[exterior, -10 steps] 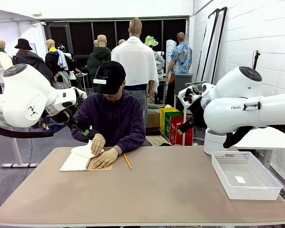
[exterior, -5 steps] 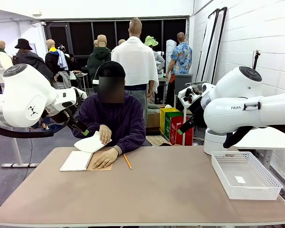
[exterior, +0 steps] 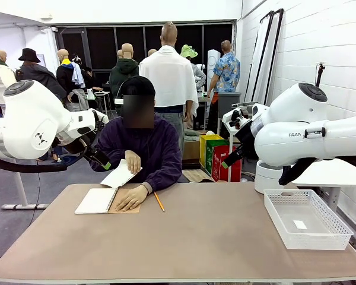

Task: Sort the paper based on its condition.
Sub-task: If a person hands you a paper, place it in the Organizing basket , and if it's crumpled, put it in the Trash can.

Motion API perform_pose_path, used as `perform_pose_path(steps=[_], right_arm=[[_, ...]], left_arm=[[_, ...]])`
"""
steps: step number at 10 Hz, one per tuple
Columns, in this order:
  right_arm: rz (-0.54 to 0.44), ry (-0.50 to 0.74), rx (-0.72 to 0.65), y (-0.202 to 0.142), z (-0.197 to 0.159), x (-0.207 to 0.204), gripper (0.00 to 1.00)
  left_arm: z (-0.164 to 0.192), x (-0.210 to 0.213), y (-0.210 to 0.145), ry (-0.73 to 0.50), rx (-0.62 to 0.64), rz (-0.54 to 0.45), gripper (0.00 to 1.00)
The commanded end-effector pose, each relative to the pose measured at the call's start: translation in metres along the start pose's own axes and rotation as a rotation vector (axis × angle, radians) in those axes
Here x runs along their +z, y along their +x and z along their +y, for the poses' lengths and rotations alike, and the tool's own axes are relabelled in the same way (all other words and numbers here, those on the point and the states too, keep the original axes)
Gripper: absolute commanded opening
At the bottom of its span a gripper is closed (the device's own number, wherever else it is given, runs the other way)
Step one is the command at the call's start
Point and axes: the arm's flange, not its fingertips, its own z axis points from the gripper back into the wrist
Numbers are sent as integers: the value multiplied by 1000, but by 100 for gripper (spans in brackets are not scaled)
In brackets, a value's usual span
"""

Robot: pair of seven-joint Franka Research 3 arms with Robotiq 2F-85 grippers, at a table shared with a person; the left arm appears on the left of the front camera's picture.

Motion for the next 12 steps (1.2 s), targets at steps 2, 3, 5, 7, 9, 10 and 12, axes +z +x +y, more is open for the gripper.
perform_pose_path(steps=[2, 3, 5, 7, 9, 10, 12], right_arm=[[-1, 3, -2, 0, -1, 0, 100], [-1, 3, -2, 0, -1, 0, 100], [-1, 3, -2, 0, -1, 0, 100], [-1, 3, -2, 0, -1, 0, 100], [-1, 3, -2, 0, -1, 0, 100], [-1, 3, -2, 0, -1, 0, 100], [-1, 3, -2, 0, -1, 0, 100]], left_arm=[[1, -1, 2, -1, 0, -4, 100], [1, -1, 2, -1, 0, -4, 100], [1, -1, 2, -1, 0, -4, 100], [1, -1, 2, -1, 0, -4, 100], [1, -1, 2, -1, 0, -4, 100], [1, -1, 2, -1, 0, -4, 100], [1, -1, 2, -1, 0, -4, 100]])
